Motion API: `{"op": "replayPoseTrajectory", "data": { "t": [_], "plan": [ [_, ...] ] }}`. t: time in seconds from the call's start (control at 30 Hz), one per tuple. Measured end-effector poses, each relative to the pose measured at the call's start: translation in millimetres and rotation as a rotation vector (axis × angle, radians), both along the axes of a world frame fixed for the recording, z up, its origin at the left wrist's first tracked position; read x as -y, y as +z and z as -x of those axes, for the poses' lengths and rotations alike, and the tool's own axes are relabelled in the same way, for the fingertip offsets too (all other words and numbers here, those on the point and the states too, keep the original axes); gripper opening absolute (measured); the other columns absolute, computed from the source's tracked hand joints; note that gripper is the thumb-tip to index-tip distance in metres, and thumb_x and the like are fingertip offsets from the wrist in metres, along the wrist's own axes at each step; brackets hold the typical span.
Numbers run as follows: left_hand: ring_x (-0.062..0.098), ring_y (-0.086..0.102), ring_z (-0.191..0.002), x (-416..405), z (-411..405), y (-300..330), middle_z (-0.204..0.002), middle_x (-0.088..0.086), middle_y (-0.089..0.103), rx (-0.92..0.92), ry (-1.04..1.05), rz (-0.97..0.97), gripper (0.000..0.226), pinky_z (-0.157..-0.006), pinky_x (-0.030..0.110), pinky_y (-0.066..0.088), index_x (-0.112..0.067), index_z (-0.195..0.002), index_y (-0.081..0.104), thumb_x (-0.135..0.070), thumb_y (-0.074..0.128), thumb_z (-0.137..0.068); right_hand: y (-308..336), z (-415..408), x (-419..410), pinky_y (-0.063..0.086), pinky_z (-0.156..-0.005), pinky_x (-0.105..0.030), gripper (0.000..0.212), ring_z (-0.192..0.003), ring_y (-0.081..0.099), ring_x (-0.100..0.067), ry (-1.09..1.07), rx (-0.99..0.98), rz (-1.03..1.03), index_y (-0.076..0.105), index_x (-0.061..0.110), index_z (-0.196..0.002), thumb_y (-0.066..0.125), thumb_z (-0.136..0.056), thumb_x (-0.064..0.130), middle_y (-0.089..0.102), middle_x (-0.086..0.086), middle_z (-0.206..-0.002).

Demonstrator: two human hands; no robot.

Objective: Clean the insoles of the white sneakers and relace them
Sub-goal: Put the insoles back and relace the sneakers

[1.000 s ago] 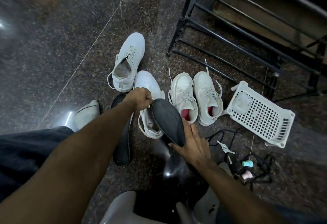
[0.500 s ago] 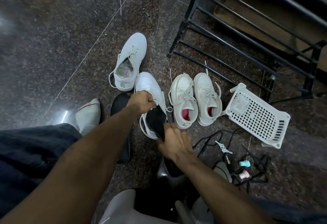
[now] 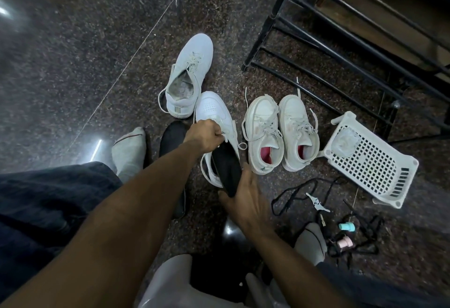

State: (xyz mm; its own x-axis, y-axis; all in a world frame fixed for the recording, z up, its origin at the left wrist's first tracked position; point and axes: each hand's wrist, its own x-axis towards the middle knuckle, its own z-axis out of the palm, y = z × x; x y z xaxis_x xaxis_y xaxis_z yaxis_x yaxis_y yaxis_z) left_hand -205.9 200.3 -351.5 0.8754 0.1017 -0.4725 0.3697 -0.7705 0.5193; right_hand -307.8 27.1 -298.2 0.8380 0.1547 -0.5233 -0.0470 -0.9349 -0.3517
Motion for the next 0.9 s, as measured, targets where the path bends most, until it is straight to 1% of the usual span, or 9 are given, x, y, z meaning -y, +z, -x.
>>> {"op": "replayPoseTrajectory", "data": {
  "t": [0.1, 0.2, 0.37, 0.47, 0.53, 0.6, 0.7, 0.8, 0.9],
  "plan": [
    [0.024, 0.064, -0.087, 1, 2, -1, -0.090, 0.001, 0.072, 0.004, -0.001, 0.005, 0.018, -0.076, 0.034, 0.052, -0.014, -0.078, 0.072, -0.030, 0.065, -0.083, -7, 6, 0, 0.048, -0.088, -0.045, 0.082, -0.119, 0.052, -0.033, -0.070, 0.034, -0.091, 0.015, 0.027, -0.148, 0.062, -0.082, 0.037, 0.043, -0.006, -0.142],
    [0.023, 0.064, -0.090, 3, 3, 0, -0.093, 0.000, 0.072, 0.007, 0.007, 0.019, 0.018, -0.080, 0.035, 0.053, -0.014, -0.081, 0.074, -0.030, 0.066, -0.083, -19, -15, -18, 0.048, -0.085, -0.043, 0.074, -0.114, 0.056, -0.033, -0.121, 0.096, -0.108, 0.025, 0.025, -0.142, 0.065, -0.080, 0.032, 0.051, -0.006, -0.135],
    [0.020, 0.063, -0.088, 7, 4, -3, -0.093, -0.002, 0.071, 0.008, 0.015, 0.020, 0.015, -0.074, 0.028, 0.047, -0.017, -0.082, 0.074, -0.031, 0.066, -0.084, -29, -60, -38, 0.045, -0.076, -0.041, 0.061, -0.107, 0.058, -0.035, -0.110, 0.120, -0.075, 0.034, 0.018, -0.132, 0.064, -0.083, 0.038, 0.057, -0.010, -0.123],
    [0.020, 0.063, -0.086, 5, 1, -4, -0.090, -0.002, 0.071, 0.005, 0.006, 0.027, 0.016, -0.075, 0.032, 0.050, -0.017, -0.081, 0.074, -0.030, 0.066, -0.084, -32, -53, -30, 0.049, -0.082, -0.041, 0.069, -0.116, 0.055, -0.031, -0.140, 0.089, -0.181, 0.029, 0.021, -0.139, 0.065, -0.084, 0.041, 0.053, -0.006, -0.134],
    [0.020, 0.063, -0.087, 5, 2, -3, -0.091, -0.003, 0.071, -0.001, 0.007, 0.040, 0.014, -0.075, 0.030, 0.049, -0.017, -0.080, 0.073, -0.030, 0.067, -0.084, -34, -40, -15, 0.049, -0.087, -0.042, 0.065, -0.118, 0.055, -0.029, -0.218, 0.072, -0.272, 0.028, 0.024, -0.143, 0.062, -0.089, 0.035, 0.055, -0.003, -0.135],
    [0.020, 0.063, -0.088, 6, 4, -3, -0.093, -0.003, 0.071, -0.002, 0.021, 0.056, 0.011, -0.073, 0.027, 0.044, -0.021, -0.080, 0.073, -0.030, 0.067, -0.084, -35, -33, -1, 0.050, -0.086, -0.041, 0.058, -0.106, 0.062, -0.028, -0.332, 0.051, -0.305, 0.037, 0.028, -0.138, 0.062, -0.088, 0.017, 0.065, 0.000, -0.117],
    [0.019, 0.063, -0.090, 10, 7, -2, -0.095, -0.003, 0.071, 0.003, 0.043, 0.062, 0.010, -0.071, 0.023, 0.037, -0.022, -0.083, 0.074, -0.029, 0.067, -0.084, -43, -38, 5, 0.053, -0.084, -0.045, 0.058, -0.088, 0.065, -0.023, -0.515, -0.022, -0.342, 0.049, 0.029, -0.129, 0.062, -0.079, 0.002, 0.065, 0.004, -0.088],
    [0.018, 0.063, -0.091, 10, 6, -1, -0.095, -0.004, 0.072, 0.000, 0.051, 0.077, 0.010, -0.072, 0.022, 0.037, -0.021, -0.084, 0.075, -0.027, 0.068, -0.084, -48, -49, -6, 0.053, -0.085, -0.045, 0.059, -0.089, 0.064, -0.023, -0.638, -0.006, -0.325, 0.051, 0.025, -0.128, 0.062, -0.077, -0.001, 0.063, 0.005, -0.082],
    [0.016, 0.063, -0.092, 8, 5, -2, -0.097, -0.004, 0.071, 0.003, 0.060, 0.098, 0.010, -0.073, 0.022, 0.037, -0.020, -0.085, 0.076, -0.027, 0.068, -0.084, -46, -59, -20, 0.047, -0.083, -0.031, 0.057, -0.097, 0.063, -0.025, -0.679, 0.026, -0.270, 0.051, 0.019, -0.130, 0.058, -0.078, -0.003, 0.064, 0.005, -0.082]
  ]
}}
